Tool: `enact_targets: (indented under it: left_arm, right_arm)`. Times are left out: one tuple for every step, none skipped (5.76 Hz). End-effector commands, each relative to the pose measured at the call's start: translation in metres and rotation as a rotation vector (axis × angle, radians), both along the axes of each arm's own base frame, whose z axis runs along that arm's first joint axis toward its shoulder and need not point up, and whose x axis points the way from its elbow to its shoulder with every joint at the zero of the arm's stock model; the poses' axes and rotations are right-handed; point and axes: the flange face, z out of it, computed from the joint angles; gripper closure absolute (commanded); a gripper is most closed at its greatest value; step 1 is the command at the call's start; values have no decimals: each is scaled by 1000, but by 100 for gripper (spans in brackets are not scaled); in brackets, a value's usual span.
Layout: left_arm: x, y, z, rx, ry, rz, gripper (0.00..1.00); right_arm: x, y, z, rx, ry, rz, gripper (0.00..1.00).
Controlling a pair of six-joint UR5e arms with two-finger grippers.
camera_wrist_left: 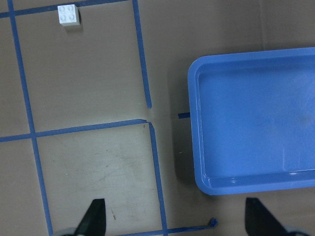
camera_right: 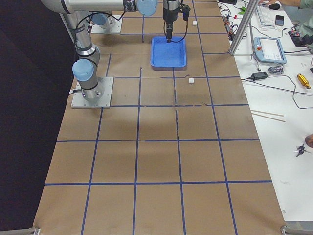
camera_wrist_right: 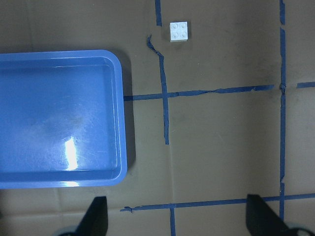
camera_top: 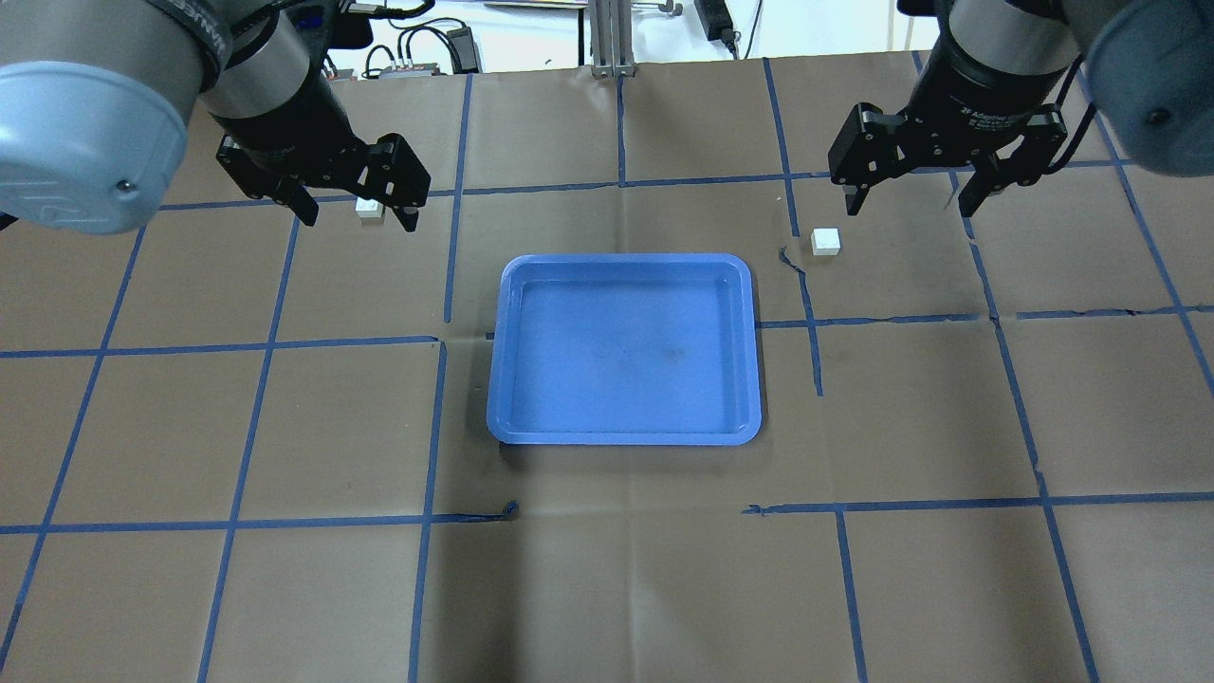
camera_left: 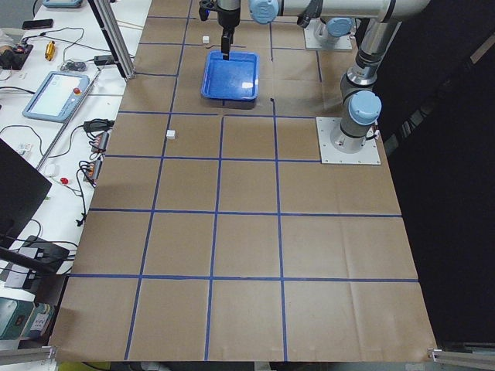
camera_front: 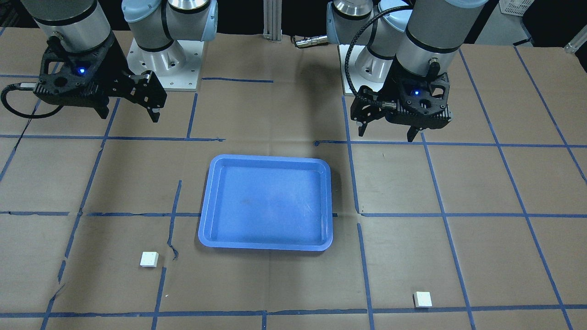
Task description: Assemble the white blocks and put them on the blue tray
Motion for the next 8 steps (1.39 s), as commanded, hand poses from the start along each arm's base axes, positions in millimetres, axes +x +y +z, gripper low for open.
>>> enact_targets:
  left_arm:
    - [0, 0, 0, 0, 3, 0, 1]
    - [0, 0, 0, 0, 4, 1, 1]
    - [0, 0, -1, 0, 4, 1, 1]
    - [1, 0, -3, 5, 2, 0, 1]
    - [2, 0, -1, 0, -1, -3, 1]
    - [19, -8, -10, 13, -11, -114, 1]
    - [25, -11, -16, 24, -18, -181, 1]
    - [32, -29, -23, -12, -26, -267, 1]
  right_arm:
    - [0, 0, 0, 0, 0, 0, 0]
    - [0, 0, 0, 0, 0, 0, 0]
    - [0, 0, 0, 0, 0, 0, 0]
    - [0, 0, 0, 0, -2, -1, 0]
    - [0, 0, 1, 0, -3, -4, 0]
    - [0, 0, 2, 0, -3, -5, 0]
    - [0, 1, 8, -11, -4, -3, 0]
    - [0, 3, 8, 0, -5, -1, 0]
